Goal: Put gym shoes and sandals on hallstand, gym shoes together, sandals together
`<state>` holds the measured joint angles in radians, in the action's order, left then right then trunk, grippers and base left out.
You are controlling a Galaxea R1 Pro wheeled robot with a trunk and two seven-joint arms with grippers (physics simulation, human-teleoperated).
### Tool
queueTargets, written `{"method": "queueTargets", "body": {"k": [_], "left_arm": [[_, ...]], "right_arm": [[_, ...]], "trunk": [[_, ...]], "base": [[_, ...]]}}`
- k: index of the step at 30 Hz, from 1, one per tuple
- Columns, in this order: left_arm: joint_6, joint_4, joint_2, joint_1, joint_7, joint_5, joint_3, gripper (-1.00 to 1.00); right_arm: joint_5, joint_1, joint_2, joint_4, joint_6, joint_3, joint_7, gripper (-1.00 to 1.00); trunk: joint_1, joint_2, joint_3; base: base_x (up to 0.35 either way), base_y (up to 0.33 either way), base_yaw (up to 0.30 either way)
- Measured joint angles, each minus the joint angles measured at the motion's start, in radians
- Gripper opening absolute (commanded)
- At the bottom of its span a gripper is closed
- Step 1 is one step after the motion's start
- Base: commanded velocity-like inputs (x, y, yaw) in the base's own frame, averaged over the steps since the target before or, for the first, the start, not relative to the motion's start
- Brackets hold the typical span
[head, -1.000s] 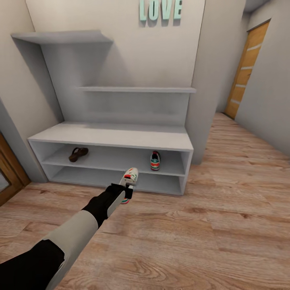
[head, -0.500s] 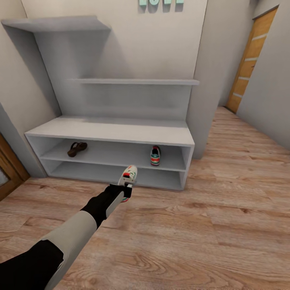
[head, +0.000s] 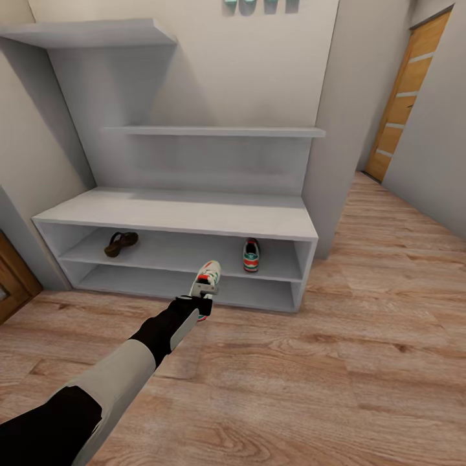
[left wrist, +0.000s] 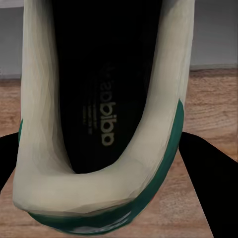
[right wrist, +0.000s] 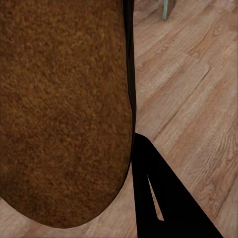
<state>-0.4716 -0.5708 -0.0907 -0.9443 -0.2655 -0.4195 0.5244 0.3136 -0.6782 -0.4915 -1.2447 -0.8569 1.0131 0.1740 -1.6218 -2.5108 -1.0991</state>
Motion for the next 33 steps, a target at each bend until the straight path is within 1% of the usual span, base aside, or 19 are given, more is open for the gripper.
{"method": "queueTargets", "body": {"k": [2, 4, 6, 9, 12, 16, 23, 28, 33], "left_arm": [[0.010, 0.012, 0.012, 0.011, 0.011, 0.001, -0.012, -1.00], [0.021, 0.024, 0.015, 0.023, 0.013, -0.001, -0.024, -1.00], [0.029, 0.035, 0.009, 0.035, 0.006, -0.005, -0.016, -1.00], [0.014, 0.041, -0.001, 0.052, -0.005, -0.005, 0.001, -1.00], [-0.002, 0.041, -0.002, 0.068, -0.005, -0.004, 0.004, -1.00], [-0.018, 0.041, -0.002, 0.069, -0.005, -0.001, 0.004, -1.00], [0.021, 0.043, 0.000, 0.069, -0.004, -0.001, 0.003, -1.00], [0.048, 0.057, 0.015, 0.069, 0.000, -0.002, 0.001, -1.00], [0.076, 0.063, 0.017, 0.069, 0.002, 0.000, 0.000, -1.00]], "right_arm": [[0.008, -0.003, 0.010, 0.000, 0.002, -0.003, -0.005, -1.00], [0.009, -0.003, 0.010, 0.000, 0.002, -0.003, -0.007, -1.00], [0.009, -0.003, 0.011, 0.000, 0.002, -0.003, -0.007, -1.00], [0.009, -0.003, 0.011, 0.000, 0.002, -0.003, -0.007, -1.00], [0.009, -0.003, 0.011, 0.000, 0.002, -0.003, -0.007, -1.00], [0.009, -0.003, 0.011, -0.001, 0.002, -0.004, -0.006, -1.00], [0.009, -0.003, 0.011, -0.001, 0.001, -0.005, -0.006, -1.00], [0.009, -0.003, 0.011, -0.001, 0.001, -0.005, -0.006, -1.00], [0.009, -0.003, 0.011, -0.002, 0.001, -0.005, -0.006, -1.00]], "trunk": [[0.000, 0.000, 0.000], [0.000, 0.000, 0.000], [0.000, 0.000, 0.000], [0.000, 0.000, 0.000], [0.000, 0.000, 0.000], [0.000, 0.000, 0.000], [0.000, 0.000, 0.000], [0.000, 0.000, 0.000], [0.000, 0.000, 0.000]], "base": [[0.000, 0.000, 0.000], [0.000, 0.000, 0.000], [0.000, 0.000, 0.000], [-0.087, 0.000, 0.000], [-0.213, 0.000, 0.000], [-0.223, 0.000, 0.000], [-0.035, 0.000, 0.000], [-0.003, 0.000, 0.000], [0.000, 0.000, 0.000]]}}
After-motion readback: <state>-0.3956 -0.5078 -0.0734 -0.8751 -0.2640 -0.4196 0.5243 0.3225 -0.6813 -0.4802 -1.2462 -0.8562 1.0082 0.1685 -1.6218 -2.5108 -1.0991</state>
